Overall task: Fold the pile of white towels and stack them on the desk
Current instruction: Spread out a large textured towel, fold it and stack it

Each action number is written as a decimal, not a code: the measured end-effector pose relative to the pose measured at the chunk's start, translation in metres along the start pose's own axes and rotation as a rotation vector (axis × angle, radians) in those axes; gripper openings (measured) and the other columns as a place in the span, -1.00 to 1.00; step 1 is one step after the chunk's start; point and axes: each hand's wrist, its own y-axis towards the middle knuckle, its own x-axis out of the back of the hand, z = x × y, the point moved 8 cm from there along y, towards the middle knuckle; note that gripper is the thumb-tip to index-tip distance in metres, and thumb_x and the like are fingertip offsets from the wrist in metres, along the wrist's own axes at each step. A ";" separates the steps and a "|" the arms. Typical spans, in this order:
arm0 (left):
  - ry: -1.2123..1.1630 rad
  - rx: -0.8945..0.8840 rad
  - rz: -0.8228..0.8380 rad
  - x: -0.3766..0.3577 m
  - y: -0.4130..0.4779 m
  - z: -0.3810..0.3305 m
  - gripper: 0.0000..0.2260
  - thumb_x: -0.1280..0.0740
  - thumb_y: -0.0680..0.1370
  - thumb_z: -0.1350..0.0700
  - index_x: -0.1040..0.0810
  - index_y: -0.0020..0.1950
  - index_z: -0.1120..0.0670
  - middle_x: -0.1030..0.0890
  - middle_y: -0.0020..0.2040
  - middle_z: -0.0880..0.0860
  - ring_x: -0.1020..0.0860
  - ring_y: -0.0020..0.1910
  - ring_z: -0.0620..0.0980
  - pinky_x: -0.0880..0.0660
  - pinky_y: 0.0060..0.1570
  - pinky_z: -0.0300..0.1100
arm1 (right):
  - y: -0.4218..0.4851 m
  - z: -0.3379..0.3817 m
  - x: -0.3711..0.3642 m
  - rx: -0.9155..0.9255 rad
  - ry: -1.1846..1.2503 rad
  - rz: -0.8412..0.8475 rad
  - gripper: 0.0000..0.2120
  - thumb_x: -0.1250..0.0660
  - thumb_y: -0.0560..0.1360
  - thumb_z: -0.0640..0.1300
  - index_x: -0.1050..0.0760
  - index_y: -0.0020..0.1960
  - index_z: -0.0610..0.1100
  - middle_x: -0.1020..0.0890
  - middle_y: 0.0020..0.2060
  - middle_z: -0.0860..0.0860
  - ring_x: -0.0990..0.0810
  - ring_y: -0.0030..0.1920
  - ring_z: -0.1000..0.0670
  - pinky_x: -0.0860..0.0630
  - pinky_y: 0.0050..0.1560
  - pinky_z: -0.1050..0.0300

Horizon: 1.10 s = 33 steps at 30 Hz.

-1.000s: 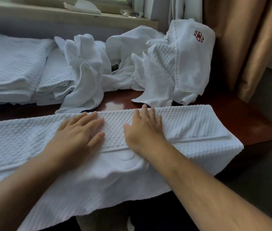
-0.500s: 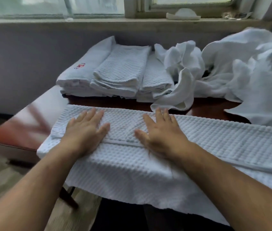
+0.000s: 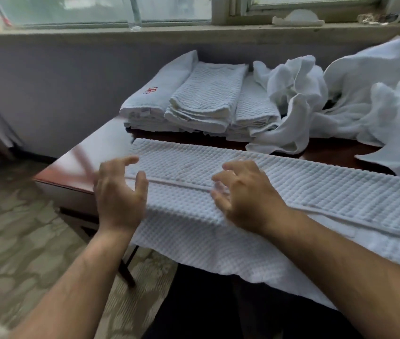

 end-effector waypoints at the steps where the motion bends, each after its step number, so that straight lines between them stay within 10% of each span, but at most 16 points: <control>1: -0.001 0.101 -0.072 0.012 -0.013 0.016 -0.73 -0.36 0.54 0.10 -0.53 0.20 0.15 -0.54 0.16 0.11 -0.44 0.22 0.14 -0.34 0.28 0.06 | 0.000 0.015 -0.011 0.026 0.001 0.066 -0.52 -0.21 0.60 0.22 -0.42 0.45 0.05 -0.34 0.49 -0.07 -0.20 0.49 -0.13 -0.17 0.46 -0.13; 7: -0.275 0.922 0.074 0.001 -0.083 0.125 -0.26 -0.40 0.49 -0.31 -0.33 0.45 0.16 -0.49 0.34 0.12 -0.47 0.32 0.13 -0.40 0.37 0.08 | 0.000 0.072 -0.045 0.231 -0.171 0.165 -0.40 -0.07 0.60 0.33 -0.20 0.56 0.09 -0.13 0.59 -0.08 0.02 0.59 -0.15 0.07 0.56 -0.18; 13: -0.401 0.797 0.310 -0.008 -0.085 0.136 -0.38 -0.37 0.29 -0.50 -0.62 -0.02 0.03 -0.71 -0.08 0.00 -0.66 -0.05 -0.01 -0.56 -0.07 -0.06 | -0.001 0.076 -0.049 0.266 -0.190 0.220 -0.33 0.14 0.52 0.40 -0.18 0.53 0.13 -0.23 0.53 0.01 -0.12 0.54 -0.09 -0.10 0.52 -0.10; 21: -0.538 0.736 0.649 -0.006 -0.107 0.121 -0.43 -0.51 0.33 -0.31 -0.63 0.17 0.05 -0.73 0.06 0.01 -0.70 0.06 0.03 -0.60 0.01 -0.09 | -0.001 0.075 -0.047 0.280 -0.174 0.224 -0.32 0.16 0.53 0.42 -0.21 0.54 0.15 -0.24 0.54 0.02 -0.13 0.54 -0.06 -0.10 0.50 -0.09; 28: -1.008 0.942 0.626 0.007 -0.082 0.067 -0.56 -0.38 0.55 0.00 -0.56 0.24 0.33 -0.66 0.14 0.30 -0.67 0.11 0.25 -0.64 0.00 0.03 | -0.009 0.086 -0.034 0.289 -0.079 0.217 -0.09 0.18 0.46 0.55 -0.09 0.62 0.02 -0.19 0.59 -0.03 -0.15 0.56 -0.07 -0.08 0.52 -0.03; 33: -1.358 1.085 0.573 -0.004 -0.048 0.011 -0.64 -0.16 0.69 0.14 -0.42 0.35 0.39 -0.60 0.23 0.36 -0.63 0.18 0.26 -0.63 0.09 0.12 | -0.032 0.098 -0.003 0.447 0.156 0.055 -0.25 -0.18 0.40 0.56 -0.43 0.26 -0.03 -0.56 0.13 0.08 -0.52 0.08 0.07 -0.46 0.08 0.16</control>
